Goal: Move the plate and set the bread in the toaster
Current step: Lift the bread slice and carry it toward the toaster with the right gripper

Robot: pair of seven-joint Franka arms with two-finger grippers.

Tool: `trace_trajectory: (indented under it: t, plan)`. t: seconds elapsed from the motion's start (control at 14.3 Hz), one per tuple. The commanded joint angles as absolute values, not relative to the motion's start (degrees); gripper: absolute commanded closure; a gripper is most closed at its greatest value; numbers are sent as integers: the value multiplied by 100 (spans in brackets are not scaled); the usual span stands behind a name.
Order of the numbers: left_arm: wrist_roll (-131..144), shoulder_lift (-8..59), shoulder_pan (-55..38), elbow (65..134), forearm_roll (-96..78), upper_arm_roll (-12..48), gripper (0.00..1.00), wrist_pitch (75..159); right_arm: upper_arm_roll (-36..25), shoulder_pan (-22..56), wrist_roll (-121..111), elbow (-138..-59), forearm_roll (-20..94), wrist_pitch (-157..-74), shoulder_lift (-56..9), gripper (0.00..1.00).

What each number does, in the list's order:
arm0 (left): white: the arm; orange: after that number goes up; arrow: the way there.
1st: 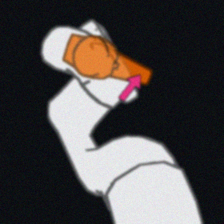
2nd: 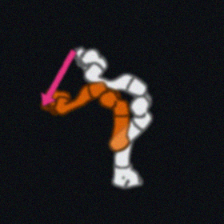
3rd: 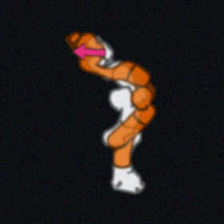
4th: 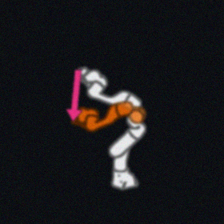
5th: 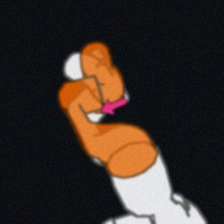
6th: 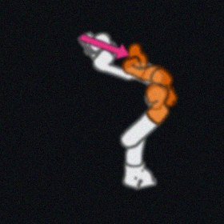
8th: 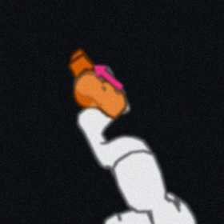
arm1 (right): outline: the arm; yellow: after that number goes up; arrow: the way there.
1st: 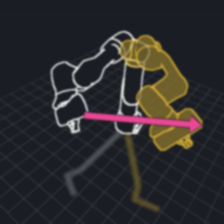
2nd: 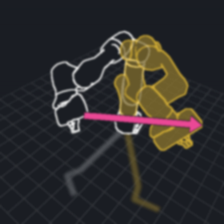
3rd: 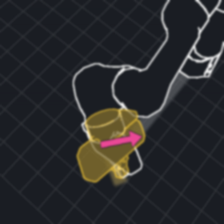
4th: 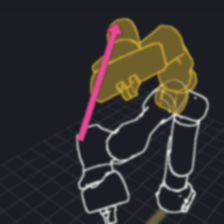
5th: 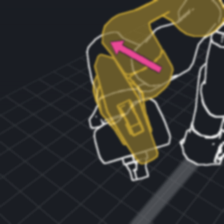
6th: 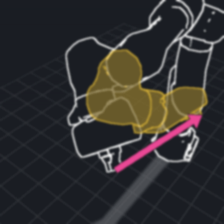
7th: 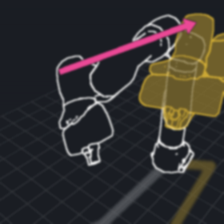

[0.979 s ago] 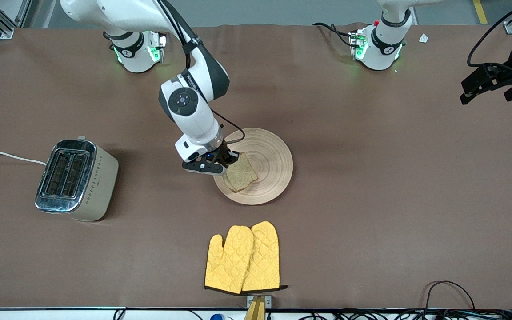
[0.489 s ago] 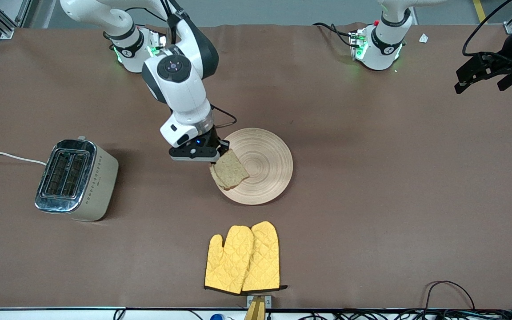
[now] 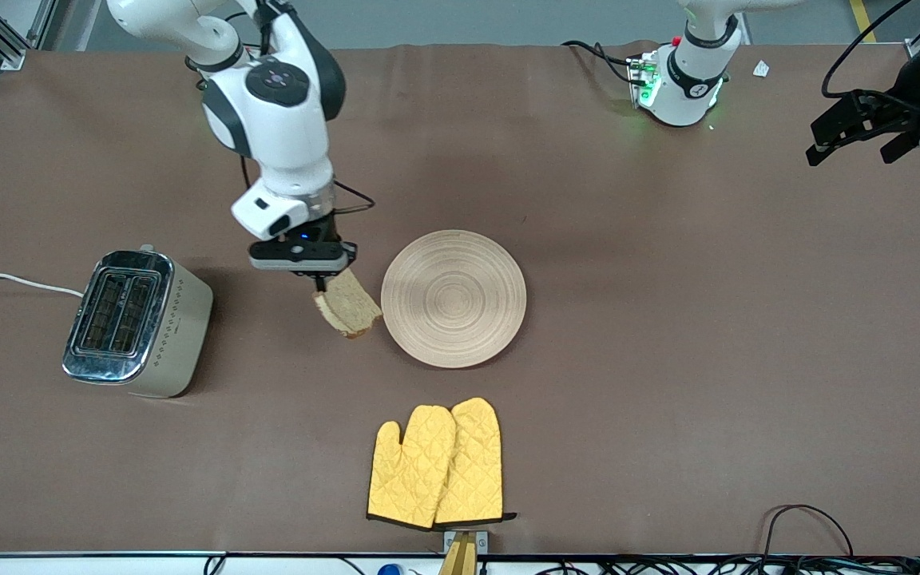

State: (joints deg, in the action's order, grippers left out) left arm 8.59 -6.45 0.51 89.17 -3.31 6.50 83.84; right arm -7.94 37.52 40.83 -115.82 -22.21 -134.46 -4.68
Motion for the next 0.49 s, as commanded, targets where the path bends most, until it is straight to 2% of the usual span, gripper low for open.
trace_trajectory:
  t: [0.0, 0.14, 0.42]
  plan:
    - [791, -738, 9, 8982, -360, 589, 0, 8385, -756, 3183, 4078, -12636, -3012, -14077, 569, 100]
    - [782, -729, 9, 8991, -325, 598, 0, 8350, -756, 2605, 4061, -12902, -3242, -14675, 834, 100]
    - [791, -712, 0, 8991, -255, 598, 0, 8297, -800, 1830, 3150, -12902, -3340, -14748, 1072, 100]
